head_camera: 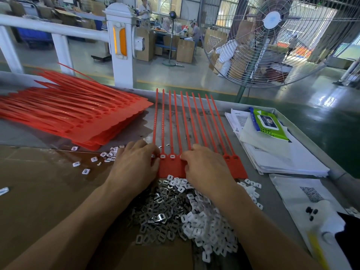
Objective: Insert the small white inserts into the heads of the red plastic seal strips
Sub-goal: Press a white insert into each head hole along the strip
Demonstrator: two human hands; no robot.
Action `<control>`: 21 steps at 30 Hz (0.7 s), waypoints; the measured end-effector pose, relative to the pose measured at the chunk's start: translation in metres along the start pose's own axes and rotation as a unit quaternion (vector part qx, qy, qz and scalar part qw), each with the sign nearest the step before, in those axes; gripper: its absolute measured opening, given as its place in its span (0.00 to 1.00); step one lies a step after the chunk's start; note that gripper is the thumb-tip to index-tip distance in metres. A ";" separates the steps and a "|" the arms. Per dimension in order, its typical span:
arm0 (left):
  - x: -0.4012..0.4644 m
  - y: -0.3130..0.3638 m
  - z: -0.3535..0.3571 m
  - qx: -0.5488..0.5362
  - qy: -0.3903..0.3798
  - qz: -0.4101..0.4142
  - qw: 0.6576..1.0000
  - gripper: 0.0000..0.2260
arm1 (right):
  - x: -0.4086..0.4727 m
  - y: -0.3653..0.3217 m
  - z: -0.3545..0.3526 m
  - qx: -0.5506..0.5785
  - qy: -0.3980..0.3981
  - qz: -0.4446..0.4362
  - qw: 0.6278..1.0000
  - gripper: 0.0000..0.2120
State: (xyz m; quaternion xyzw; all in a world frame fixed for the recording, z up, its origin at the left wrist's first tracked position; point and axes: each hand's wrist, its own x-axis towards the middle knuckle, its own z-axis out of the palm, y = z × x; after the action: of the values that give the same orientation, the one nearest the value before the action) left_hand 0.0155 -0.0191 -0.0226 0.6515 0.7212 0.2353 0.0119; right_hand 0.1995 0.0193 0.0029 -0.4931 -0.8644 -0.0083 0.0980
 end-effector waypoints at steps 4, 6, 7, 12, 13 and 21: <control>0.002 -0.002 0.001 -0.005 0.002 0.002 1.000 0.11 | -0.002 0.009 -0.002 0.093 -0.004 0.018 0.995 0.15; 0.002 -0.002 0.001 -0.006 0.003 0.002 1.000 0.11 | -0.004 0.013 -0.003 0.128 0.002 0.028 0.991 0.14; 0.002 -0.003 0.001 -0.007 0.003 0.003 1.000 0.11 | -0.004 0.014 -0.004 0.139 0.005 0.033 0.990 0.15; 0.003 -0.004 0.002 -0.012 0.003 0.004 1.000 0.11 | -0.005 0.015 -0.002 0.133 0.008 0.022 0.991 0.15; 0.003 -0.004 0.002 -0.011 0.003 0.004 1.000 0.11 | -0.005 0.015 -0.002 0.126 0.006 0.017 0.992 0.15; 0.002 -0.003 0.002 -0.007 0.003 0.003 1.000 0.11 | -0.002 0.010 -0.001 0.063 0.003 0.009 0.998 0.17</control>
State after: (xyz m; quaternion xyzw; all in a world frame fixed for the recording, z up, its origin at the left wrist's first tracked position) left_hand 0.0130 -0.0164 -0.0251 0.6527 0.7177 0.2424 0.0137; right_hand 0.2097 0.0227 0.0025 -0.4935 -0.8585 0.0460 0.1317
